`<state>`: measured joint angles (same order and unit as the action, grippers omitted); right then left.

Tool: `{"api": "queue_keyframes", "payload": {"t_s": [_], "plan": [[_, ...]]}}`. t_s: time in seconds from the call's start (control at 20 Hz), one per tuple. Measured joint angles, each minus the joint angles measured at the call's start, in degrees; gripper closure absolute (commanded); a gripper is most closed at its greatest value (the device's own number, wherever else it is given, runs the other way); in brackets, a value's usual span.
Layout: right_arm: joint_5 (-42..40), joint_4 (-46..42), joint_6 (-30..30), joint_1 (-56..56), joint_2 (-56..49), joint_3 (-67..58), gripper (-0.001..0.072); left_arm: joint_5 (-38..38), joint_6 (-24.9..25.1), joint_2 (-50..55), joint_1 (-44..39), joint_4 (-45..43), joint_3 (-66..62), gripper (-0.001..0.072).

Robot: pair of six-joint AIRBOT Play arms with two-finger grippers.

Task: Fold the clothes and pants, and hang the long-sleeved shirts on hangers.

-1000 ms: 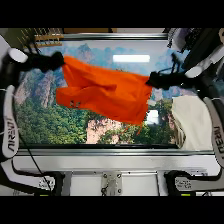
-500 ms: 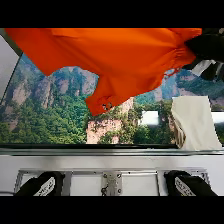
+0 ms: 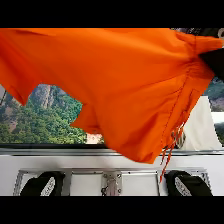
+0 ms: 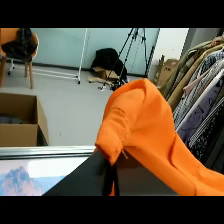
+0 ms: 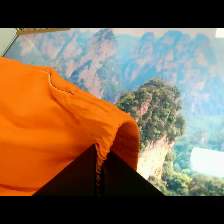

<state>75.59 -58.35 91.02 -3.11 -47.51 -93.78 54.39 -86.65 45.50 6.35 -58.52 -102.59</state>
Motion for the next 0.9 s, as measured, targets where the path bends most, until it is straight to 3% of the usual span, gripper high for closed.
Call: {"api": "queue_keyframes", "payload": {"t_s": [0.35,0.6,0.65,0.7,0.75,0.8,0.9], "plan": [[0.63,-2.34,5.29,2.27,-8.07,11.67,0.0701,-1.36,-0.04,22.45,-3.26,0.24,-7.56,0.0700],[-8.39,-8.39,6.12,3.06,-21.38,14.25,0.0700,-3.78,-0.11,45.22,-8.55,-0.44,-13.92,0.0699],[-11.45,-8.81,6.12,3.08,-24.04,14.27,0.0698,-4.79,-0.26,48.26,-9.25,-0.42,-13.84,0.0598],[-14.49,-9.07,6.12,3.08,-26.43,14.23,0.0631,-5.75,-0.31,51.01,-9.79,-0.37,-13.35,0.0211],[-17.51,-9.27,6.14,3.04,-28.48,13.99,0.0377,-6.47,-0.57,53.09,-10.10,-0.15,-12.98,-0.0007],[-20.33,-9.29,6.16,2.84,-29.99,13.66,0.0228,-6.54,-0.96,54.80,-10.14,-0.07,-12.63,0.0035],[-24.92,-9.42,6.34,1.84,-32.00,12.83,0.0226,-5.07,-2.05,56.43,-9.20,0.00,-12.35,0.0034]]}}
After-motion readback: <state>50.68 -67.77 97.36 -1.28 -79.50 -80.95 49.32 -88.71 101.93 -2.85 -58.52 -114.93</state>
